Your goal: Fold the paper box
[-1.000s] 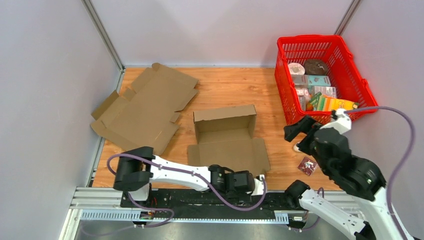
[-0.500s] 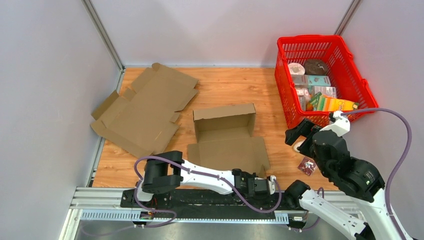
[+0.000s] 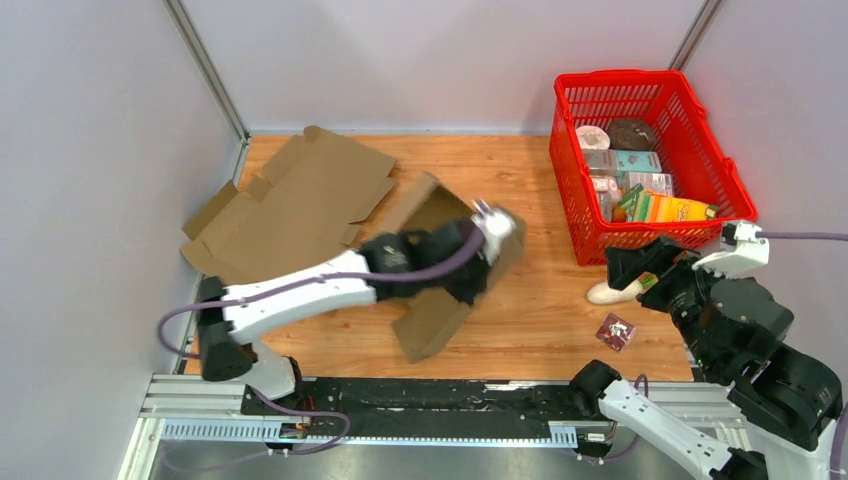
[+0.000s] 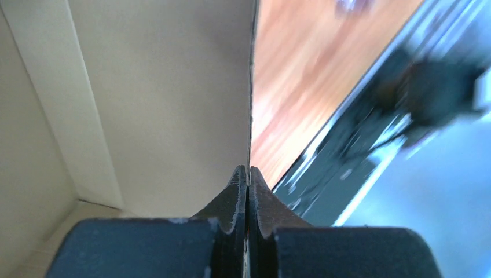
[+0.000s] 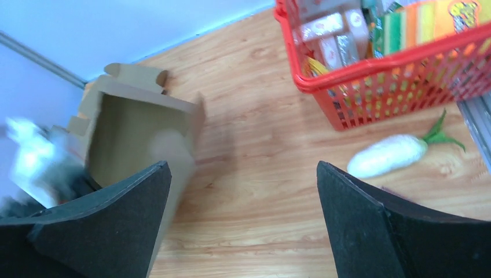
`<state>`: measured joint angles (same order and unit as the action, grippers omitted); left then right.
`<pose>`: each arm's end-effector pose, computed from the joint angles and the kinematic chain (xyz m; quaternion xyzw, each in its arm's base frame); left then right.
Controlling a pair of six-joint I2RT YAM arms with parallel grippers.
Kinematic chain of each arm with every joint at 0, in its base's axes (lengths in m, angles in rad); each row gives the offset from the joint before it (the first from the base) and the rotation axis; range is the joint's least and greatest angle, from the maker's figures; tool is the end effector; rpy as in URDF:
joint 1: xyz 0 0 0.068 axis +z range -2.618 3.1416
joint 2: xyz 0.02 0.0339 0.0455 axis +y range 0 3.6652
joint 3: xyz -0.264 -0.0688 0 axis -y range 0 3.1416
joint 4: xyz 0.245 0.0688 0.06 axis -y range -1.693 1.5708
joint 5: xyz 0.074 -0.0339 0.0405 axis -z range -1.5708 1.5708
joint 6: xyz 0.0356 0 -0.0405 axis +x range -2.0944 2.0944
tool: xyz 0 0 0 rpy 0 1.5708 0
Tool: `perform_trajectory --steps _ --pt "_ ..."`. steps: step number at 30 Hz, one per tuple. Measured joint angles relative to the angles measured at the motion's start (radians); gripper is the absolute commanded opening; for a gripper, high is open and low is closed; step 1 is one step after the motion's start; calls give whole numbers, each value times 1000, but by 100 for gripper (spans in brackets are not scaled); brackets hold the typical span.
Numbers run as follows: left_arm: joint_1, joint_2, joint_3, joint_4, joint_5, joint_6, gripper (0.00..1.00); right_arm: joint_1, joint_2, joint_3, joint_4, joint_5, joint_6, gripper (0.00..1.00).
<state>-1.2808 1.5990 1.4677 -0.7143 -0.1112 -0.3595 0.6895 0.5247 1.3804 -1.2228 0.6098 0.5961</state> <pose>0.1041 -0.3350 0.3229 0.3973 0.8450 -0.2235 0.2796 0.0154 -0.0137 0.4330 0.1331 0.7934 0.1257 0.5806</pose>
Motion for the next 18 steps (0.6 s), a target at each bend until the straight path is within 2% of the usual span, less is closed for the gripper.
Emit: perform_trajectory --steps 4,8,13,18 --pt "206 -187 39 105 53 -275 0 -2 92 53 45 -102 -94 100" --pt "370 -323 -69 256 43 -604 0 -3 211 -9 107 -325 -221 100" --pt "435 -333 -154 297 -93 -907 0 4 312 -82 173 -604 -360 100" --pt "471 -319 -175 264 -216 -1104 0 57 331 -75 215 -672 -441 100"
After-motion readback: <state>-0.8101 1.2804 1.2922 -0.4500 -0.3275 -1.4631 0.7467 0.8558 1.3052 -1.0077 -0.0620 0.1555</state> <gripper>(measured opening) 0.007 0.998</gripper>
